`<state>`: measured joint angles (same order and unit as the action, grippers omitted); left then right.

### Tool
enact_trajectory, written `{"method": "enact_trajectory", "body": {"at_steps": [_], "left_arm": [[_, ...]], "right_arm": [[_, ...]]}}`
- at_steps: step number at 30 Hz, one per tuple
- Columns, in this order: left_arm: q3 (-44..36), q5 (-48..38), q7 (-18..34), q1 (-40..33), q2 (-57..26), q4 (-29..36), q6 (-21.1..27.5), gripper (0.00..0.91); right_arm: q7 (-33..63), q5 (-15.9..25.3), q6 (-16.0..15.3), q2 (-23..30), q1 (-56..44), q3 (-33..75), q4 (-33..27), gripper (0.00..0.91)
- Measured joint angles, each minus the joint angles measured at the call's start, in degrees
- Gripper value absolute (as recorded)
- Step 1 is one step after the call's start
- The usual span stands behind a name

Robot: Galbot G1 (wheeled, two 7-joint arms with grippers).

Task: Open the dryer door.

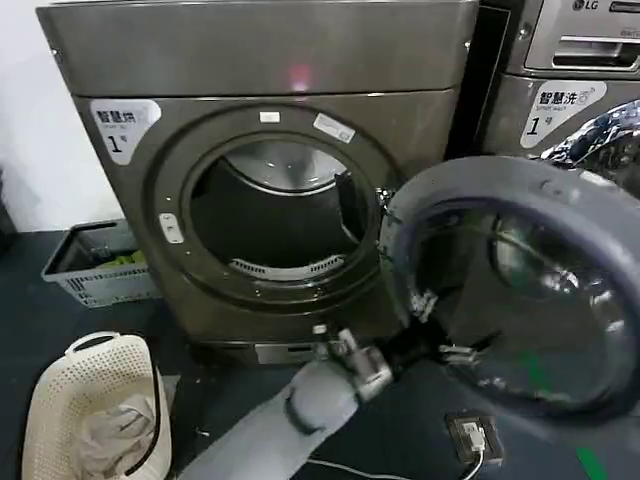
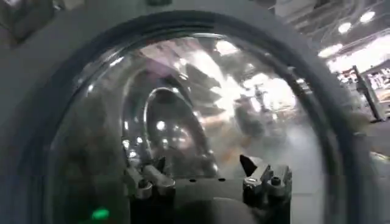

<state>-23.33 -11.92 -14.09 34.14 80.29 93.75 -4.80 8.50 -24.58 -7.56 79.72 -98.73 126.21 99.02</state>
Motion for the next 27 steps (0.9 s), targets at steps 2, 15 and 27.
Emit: {"method": "enact_trajectory", "body": {"at_steps": [2,15,27], "left_arm": [[-0.50,-0.22,-0.01,-1.18,1.47,-1.65,0.16,0.907],[0.35,0.23,-0.48,1.04,-1.30,2.81,0.59,0.907],[6.30,0.07,-0.48,11.22,-14.94,17.99,0.56,0.907]], "right_arm": [[0.26,-1.12,0.50,-0.15,0.04,0.38,-0.51,0.907],[-0.08,-4.39,2.58,-1.22,0.87,-0.28,-2.46,0.907],[0.18,-4.16,3.19,-0.49,2.21,-1.90,-2.24,0.907]]}}
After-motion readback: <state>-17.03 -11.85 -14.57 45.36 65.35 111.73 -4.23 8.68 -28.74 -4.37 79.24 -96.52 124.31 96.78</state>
